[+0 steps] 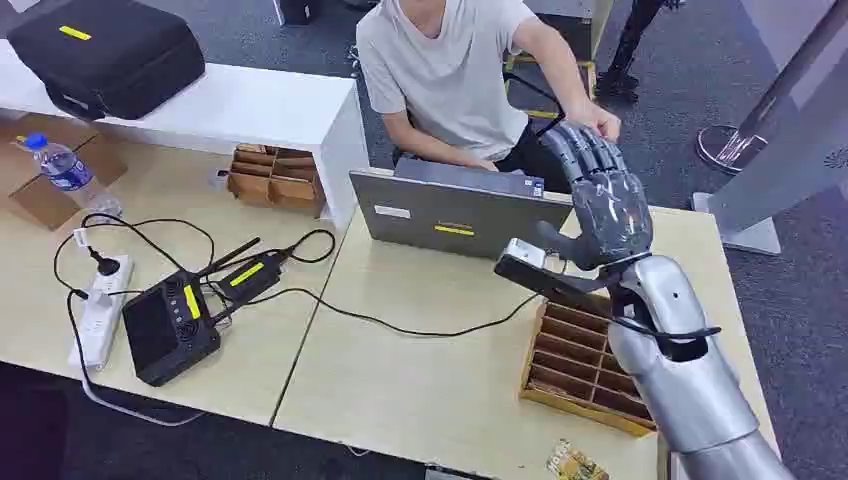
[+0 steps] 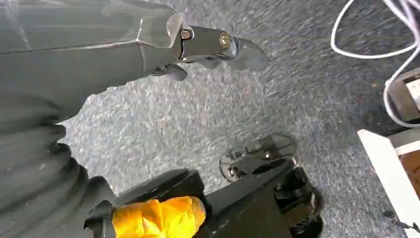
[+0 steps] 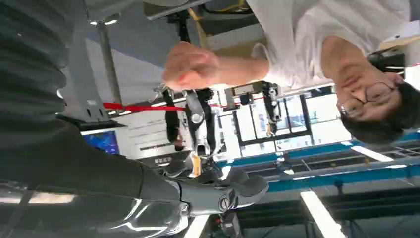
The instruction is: Pass the card to the sensor for recognition and then transmit it.
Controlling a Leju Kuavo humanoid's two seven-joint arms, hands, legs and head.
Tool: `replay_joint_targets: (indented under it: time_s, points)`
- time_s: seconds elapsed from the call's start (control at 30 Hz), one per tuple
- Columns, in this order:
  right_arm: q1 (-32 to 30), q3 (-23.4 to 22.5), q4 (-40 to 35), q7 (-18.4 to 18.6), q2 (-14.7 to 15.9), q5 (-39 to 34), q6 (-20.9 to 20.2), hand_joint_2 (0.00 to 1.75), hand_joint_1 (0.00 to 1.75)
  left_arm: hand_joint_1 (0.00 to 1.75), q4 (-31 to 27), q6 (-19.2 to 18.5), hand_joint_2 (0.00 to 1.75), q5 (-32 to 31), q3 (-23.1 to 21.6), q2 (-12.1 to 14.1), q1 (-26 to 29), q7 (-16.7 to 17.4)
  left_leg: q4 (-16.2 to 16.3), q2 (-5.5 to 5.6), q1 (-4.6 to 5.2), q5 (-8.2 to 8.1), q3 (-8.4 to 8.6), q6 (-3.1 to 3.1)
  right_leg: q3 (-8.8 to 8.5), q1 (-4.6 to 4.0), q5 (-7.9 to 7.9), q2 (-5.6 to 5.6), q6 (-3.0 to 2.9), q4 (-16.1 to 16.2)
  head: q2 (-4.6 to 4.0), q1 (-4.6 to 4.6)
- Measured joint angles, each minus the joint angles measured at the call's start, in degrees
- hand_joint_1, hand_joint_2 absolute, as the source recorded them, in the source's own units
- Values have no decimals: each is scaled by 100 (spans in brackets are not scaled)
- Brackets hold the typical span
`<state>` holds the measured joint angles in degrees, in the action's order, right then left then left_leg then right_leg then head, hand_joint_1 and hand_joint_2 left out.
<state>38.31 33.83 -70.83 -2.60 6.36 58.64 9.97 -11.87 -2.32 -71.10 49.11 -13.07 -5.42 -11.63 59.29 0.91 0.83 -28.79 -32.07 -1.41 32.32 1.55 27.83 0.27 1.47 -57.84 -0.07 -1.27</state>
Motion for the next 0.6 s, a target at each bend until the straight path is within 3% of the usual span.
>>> replay_joint_targets:
  time_s: [0.17, 0.3, 0.53, 0.57, 0.6]
  points:
    - [233, 35, 560, 129, -147, 100, 94, 175, 0, 0, 0, 409, 175, -164, -197, 0, -42, -402, 1, 1, 2, 0, -2, 0, 0, 1, 0, -1, 0, 3, 0, 2]
    - [384, 24, 908, 120, -243, 151, 210, 175, 0, 0, 0, -20, 175, 78, -217, -4, -101, -310, 2, -2, 2, -1, -1, 0, 0, 1, 0, 2, 0, 3, 0, 0]
    - [424, -28, 1131, 57, -287, 170, 227, 175, 0, 0, 0, -136, 175, 308, -195, -138, -73, -24, 2, 2, 1, -1, -4, 0, 2, 0, 0, -2, 0, 3, 0, 0]
    - [425, -30, 1144, 46, -287, 170, 227, 175, 171, 0, 0, -169, 0, 315, -188, -151, -66, 11, 2, 1, 2, -1, -4, 0, 2, 0, 0, 0, 0, 3, 0, 0]
    - [425, -30, 1164, 20, -291, 170, 227, 175, 175, 0, 2, -203, 0, 321, -173, -188, -57, 46, 2, 1, 2, -1, -4, 0, 2, 0, 0, 0, 0, 4, 0, 0]
